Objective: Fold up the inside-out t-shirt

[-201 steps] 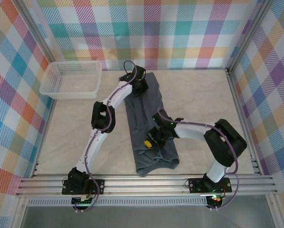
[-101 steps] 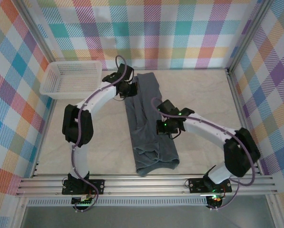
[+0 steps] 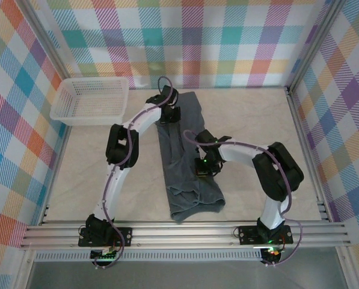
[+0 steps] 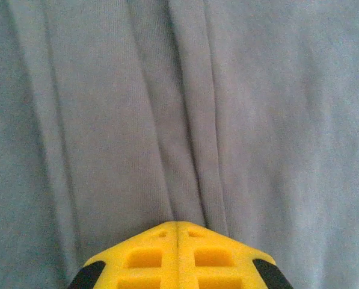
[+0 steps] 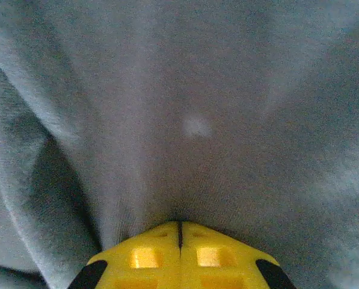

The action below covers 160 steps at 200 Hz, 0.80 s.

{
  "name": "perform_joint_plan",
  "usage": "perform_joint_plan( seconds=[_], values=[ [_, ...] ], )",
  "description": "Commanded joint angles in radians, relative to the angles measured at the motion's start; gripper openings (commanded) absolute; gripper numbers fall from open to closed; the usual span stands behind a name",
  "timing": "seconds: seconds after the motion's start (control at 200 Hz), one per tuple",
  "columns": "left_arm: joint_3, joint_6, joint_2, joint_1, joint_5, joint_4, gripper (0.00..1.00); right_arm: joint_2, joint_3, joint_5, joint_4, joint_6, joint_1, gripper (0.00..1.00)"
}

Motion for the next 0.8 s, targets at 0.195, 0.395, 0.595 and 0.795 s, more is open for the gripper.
perform_joint_plan(
  seconds=[0.195, 0.395, 0.595, 0.795],
  values=[
    [0.330, -0.067, 0.181, 0.067, 0.067, -0.017, 0.00, 0.118, 0.182, -0.167, -0.013, 0.000, -0.002, 0.00],
    [0.201, -0.070, -0.089, 0.069, 0.115, 0.007, 0.11, -0.161, 0.042, -0.048, 0.029, 0.165, -0.001, 0.14],
    [-0.505, -0.159, -0.650, 0.063, 0.140, 0.293, 0.28, -0.474, -0.250, 0.076, 0.020, 0.249, -0.006, 0.39],
    [-0.987, -0.203, -1.053, 0.029, 0.160, 0.285, 0.35, -0.498, -0.396, -0.125, 0.037, 0.187, -0.007, 0.62]
  ],
)
